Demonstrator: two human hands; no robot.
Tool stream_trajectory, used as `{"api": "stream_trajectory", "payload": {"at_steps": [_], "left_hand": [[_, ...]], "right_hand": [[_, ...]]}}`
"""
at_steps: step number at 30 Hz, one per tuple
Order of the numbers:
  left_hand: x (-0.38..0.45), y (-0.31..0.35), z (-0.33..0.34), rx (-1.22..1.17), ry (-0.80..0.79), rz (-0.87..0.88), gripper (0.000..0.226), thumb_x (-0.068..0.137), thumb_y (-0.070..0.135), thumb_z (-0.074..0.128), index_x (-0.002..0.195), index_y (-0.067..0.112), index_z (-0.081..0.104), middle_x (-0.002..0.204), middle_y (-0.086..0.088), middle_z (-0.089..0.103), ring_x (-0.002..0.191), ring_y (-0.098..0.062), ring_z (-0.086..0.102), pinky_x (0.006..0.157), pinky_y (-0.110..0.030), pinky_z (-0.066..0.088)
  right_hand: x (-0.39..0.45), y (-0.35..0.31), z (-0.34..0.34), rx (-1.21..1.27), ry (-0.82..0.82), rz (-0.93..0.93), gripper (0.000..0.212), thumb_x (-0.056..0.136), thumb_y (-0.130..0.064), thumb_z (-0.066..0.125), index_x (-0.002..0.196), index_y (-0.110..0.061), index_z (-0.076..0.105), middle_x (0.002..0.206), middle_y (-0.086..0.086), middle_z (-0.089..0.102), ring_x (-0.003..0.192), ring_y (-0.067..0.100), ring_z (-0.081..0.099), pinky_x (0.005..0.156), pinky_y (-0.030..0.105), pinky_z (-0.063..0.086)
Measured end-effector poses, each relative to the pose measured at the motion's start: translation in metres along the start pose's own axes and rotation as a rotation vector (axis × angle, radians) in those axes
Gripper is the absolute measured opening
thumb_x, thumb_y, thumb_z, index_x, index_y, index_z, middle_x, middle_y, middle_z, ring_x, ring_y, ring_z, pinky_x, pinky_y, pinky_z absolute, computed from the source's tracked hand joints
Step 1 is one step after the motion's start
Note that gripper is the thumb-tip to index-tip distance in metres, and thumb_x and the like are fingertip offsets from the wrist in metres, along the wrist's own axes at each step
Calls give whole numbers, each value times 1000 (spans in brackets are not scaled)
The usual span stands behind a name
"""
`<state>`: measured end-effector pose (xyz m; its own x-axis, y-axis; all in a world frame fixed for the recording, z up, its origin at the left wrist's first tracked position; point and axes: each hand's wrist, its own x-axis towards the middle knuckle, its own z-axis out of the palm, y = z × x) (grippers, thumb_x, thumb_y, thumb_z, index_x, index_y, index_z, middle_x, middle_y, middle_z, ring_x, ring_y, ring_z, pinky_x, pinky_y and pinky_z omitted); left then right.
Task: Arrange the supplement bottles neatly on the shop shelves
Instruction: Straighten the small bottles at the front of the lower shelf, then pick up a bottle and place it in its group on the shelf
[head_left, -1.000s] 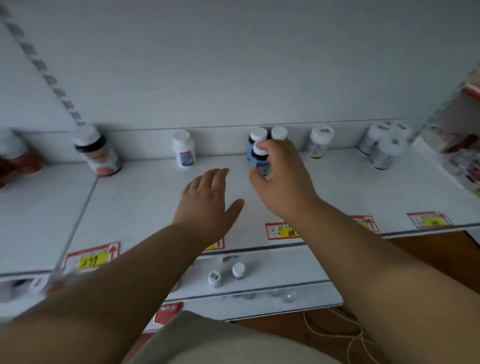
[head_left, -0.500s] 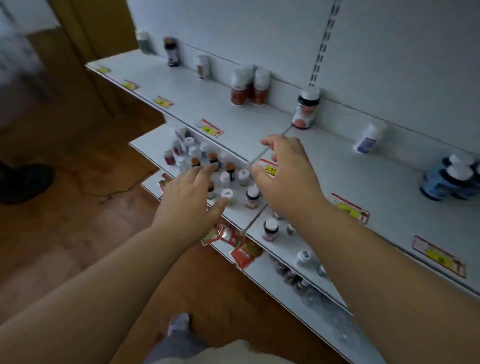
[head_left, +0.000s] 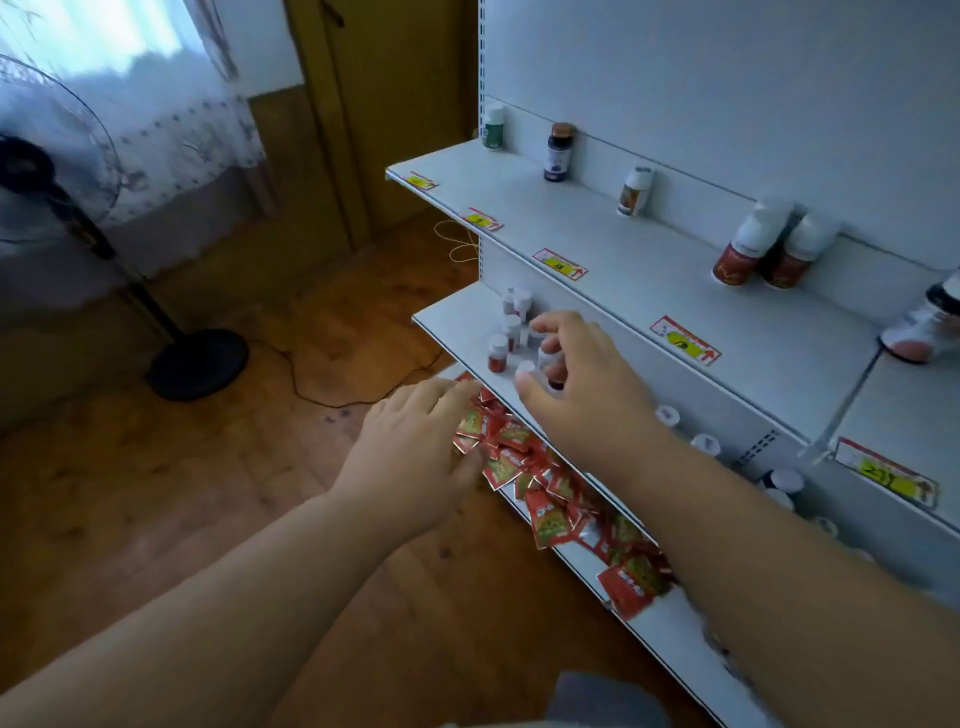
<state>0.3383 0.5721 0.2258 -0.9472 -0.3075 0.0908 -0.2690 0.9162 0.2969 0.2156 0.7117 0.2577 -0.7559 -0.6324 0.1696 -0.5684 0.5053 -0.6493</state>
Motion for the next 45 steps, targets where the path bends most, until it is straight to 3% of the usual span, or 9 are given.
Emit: {"api": "stream_trajectory", "payload": {"at_steps": [10,21,26,28,30,34,38,43,45], "left_hand": [[145,-105,-1,25,-118,-35,70,94,55,47,152,37,14,156,9,30,143,-19,27,117,-40,24],[295,-251,1,18,-290,-29,72,93,57,47,152,38,11,157,10,29,144,-17,26,117,-39,24],[405,-324,0,42,-325,213,74,93,55,51,153,34,13,158,7,27,145,-21,26,118,-43,23],[435,-349,4,9,-356,277,72,93,53,51,152,33,16,157,6,29,144,-21,28,118,-42,26],[452,-368,11,-26,-344,302,70,93,51,52,152,32,19,155,6,33,142,-20,31,115,-41,29],[494,-408,58,-128,-411,275,69,92,48,56,151,32,23,153,7,37,140,-19,34,114,-43,34],[537,-427,144,-225,-415,232,71,89,50,58,150,35,23,154,9,35,140,-17,37,110,-43,40],[599,-443,253,-315,-372,256,71,89,49,60,149,36,25,152,7,40,135,-20,43,104,-45,46],[624,-441,288,-366,-324,271,70,89,48,61,149,34,26,151,6,41,133,-20,45,103,-45,47]], "right_hand": [[154,25,80,-14,11,71,41,92,-34,65,128,-30,46,130,-2,46,108,13,56,82,28,53],[333,28,187,-5,-78,223,44,93,-31,66,132,-26,46,133,-1,45,115,12,54,68,7,36],[393,17,240,21,162,438,44,93,-31,66,131,-27,46,135,-1,45,116,12,53,79,15,44],[411,7,267,-6,210,504,44,92,-32,67,130,-28,46,133,-1,45,114,13,54,86,24,50],[421,-1,286,-16,217,516,45,91,-31,68,130,-27,47,134,-2,44,113,14,55,85,21,47],[453,16,343,-29,199,645,47,90,-32,69,130,-29,46,136,-6,43,116,10,52,81,11,37],[489,89,392,-64,201,720,48,91,-35,67,133,-33,45,140,-8,44,119,9,53,78,7,36],[533,202,438,-147,227,773,51,92,-35,65,137,-29,43,140,-5,44,121,15,51,97,31,46],[555,248,446,-223,232,765,54,91,-32,64,140,-23,42,137,-1,41,120,19,50,95,31,43]]}}
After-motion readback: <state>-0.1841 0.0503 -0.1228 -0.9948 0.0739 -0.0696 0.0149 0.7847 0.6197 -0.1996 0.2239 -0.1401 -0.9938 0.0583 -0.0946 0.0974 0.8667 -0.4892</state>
